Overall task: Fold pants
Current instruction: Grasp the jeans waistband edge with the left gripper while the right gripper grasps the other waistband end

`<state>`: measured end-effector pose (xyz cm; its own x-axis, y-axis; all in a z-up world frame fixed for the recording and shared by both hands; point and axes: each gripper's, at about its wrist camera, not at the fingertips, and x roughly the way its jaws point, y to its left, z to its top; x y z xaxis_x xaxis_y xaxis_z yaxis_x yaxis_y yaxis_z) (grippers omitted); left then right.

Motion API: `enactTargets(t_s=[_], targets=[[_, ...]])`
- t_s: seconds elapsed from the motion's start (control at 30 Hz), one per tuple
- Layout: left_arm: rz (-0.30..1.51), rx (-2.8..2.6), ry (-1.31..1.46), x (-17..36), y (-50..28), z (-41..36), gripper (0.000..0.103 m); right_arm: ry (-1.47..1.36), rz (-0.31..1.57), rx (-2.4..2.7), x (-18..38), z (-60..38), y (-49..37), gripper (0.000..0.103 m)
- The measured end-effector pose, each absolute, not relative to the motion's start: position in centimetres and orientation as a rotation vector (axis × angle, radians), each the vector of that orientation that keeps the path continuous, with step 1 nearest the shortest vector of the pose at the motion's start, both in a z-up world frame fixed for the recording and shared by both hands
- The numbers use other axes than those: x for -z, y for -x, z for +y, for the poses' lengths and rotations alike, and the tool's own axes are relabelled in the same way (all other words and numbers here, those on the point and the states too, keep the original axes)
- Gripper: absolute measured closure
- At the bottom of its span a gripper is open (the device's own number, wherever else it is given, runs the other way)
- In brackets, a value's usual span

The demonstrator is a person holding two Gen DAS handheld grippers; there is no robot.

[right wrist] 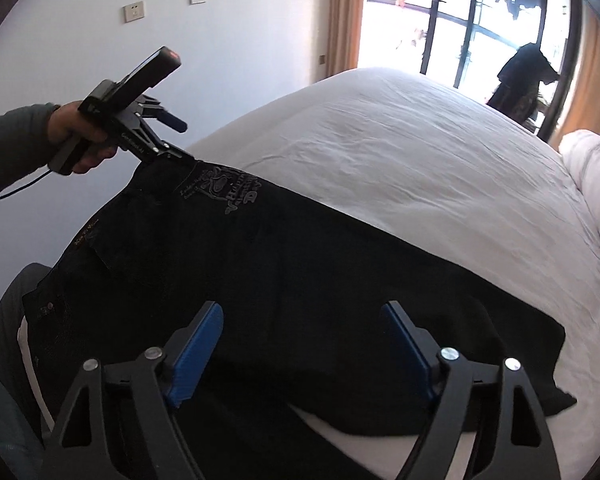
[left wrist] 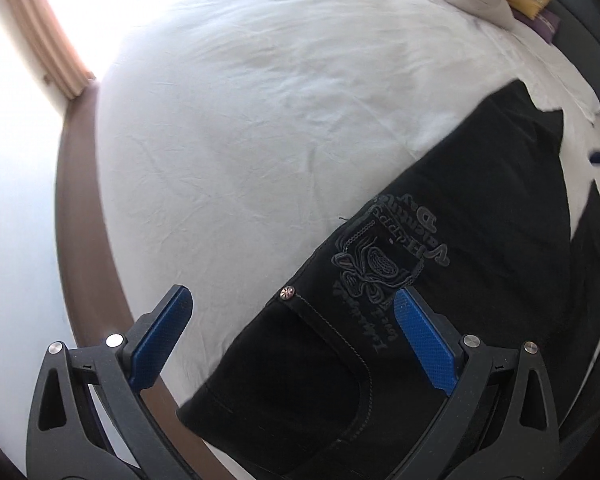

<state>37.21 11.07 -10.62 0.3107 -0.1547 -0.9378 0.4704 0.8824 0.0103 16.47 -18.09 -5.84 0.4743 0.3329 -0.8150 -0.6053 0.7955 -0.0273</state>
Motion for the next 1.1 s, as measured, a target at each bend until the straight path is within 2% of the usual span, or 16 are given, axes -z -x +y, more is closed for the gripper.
enactTargets(t_s=[0.07, 0.13, 0.2, 0.27, 0.47, 0.6, 0.7, 0.77, 0.8, 1.1], targets=[[1.207, 0.466, -0.328, 11.4, -37.8, 10.9, 0.009, 0.352, 0.932, -0.643, 6.3, -17.9, -19.1, 0.032], [1.241, 0.491, -0.328, 12.2, -38.4, 11.0, 0.019, 0.365, 0.945, -0.678, 6.6, -17.7, -21.7, 0.032], [1.281, 0.514, -0.316, 13.3, -39.3, 11.2, 0.045, 0.362, 0.949, -0.712, 6.8, -17.8, -23.9, 0.032], [1.314, 0.528, -0.302, 14.1, -39.7, 11.3, 0.057, 0.355, 0.947, -0.736, 6.8, -17.5, -26.0, 0.033], [1.356, 0.552, -0.319, 15.2, -40.5, 10.5, 0.059, 0.396, 0.967, -0.793, 8.0, -15.4, -30.1, 0.033], [1.36, 0.542, -0.369, 15.6, -39.1, 9.4, 0.081, 0.478, 1.03, -0.834, 9.9, -14.0, -31.5, 0.038], [1.335, 0.52, -0.426, 15.6, -37.6, 8.4, 0.089, 0.532, 1.083, -0.856, 11.2, -13.2, -32.3, 0.049], [1.302, 0.504, -0.439, 15.2, -36.7, 8.1, 0.092, 0.548, 1.109, -0.862, 12.0, -12.8, -33.0, 0.059], [1.286, 0.499, -0.442, 15.1, -36.3, 8.0, 0.092, 0.561, 1.12, -0.863, 12.4, -12.6, -33.4, 0.06], [1.055, 0.428, -0.565, 12.9, -31.7, 7.1, 0.092, 0.678, 1.13, -0.892, 13.8, -10.5, -34.2, 0.06]])
